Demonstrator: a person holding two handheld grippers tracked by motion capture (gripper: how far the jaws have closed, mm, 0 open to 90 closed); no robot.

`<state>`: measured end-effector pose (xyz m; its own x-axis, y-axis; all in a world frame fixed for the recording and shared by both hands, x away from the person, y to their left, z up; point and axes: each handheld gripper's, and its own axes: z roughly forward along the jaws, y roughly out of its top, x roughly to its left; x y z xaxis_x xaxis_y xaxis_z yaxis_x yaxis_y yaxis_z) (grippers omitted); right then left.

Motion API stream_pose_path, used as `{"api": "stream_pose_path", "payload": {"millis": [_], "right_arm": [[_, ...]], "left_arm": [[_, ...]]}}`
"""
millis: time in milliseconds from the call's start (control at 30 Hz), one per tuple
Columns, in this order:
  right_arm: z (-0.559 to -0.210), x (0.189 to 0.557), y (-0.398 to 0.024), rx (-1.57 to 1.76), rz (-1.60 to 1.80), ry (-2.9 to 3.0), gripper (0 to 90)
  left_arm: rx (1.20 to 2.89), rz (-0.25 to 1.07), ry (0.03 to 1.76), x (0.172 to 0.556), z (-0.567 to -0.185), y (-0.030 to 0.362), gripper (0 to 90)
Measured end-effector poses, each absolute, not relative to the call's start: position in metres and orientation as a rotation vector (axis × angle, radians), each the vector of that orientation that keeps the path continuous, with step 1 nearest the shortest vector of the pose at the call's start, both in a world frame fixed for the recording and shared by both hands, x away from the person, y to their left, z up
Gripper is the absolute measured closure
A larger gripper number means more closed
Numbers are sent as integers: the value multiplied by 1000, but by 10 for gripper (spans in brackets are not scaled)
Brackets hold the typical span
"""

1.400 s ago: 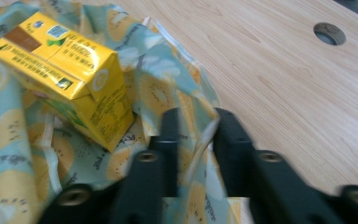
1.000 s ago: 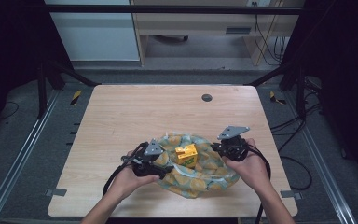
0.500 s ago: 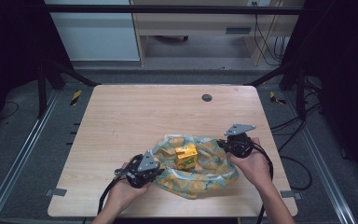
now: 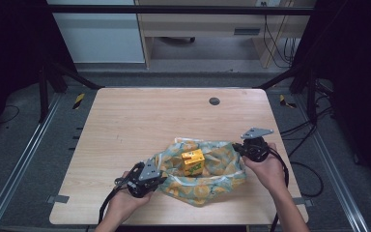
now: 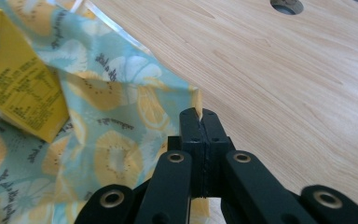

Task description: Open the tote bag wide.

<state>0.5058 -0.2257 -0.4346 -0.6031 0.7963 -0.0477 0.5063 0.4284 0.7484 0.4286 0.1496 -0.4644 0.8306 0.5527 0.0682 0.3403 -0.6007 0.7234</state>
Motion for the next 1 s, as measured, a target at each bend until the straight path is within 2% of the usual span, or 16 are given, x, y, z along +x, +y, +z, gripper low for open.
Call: {"api": "stream_pose_path", "payload": {"millis": [367, 1000], "right_arm": [[-463, 521, -236, 1203, 988, 2297, 900], [-480, 528, -245, 1284, 935, 2309, 900]], "left_arm": [[2313, 375, 664, 429, -476, 154, 897], [2335, 402, 680, 428, -479, 159, 900]]}}
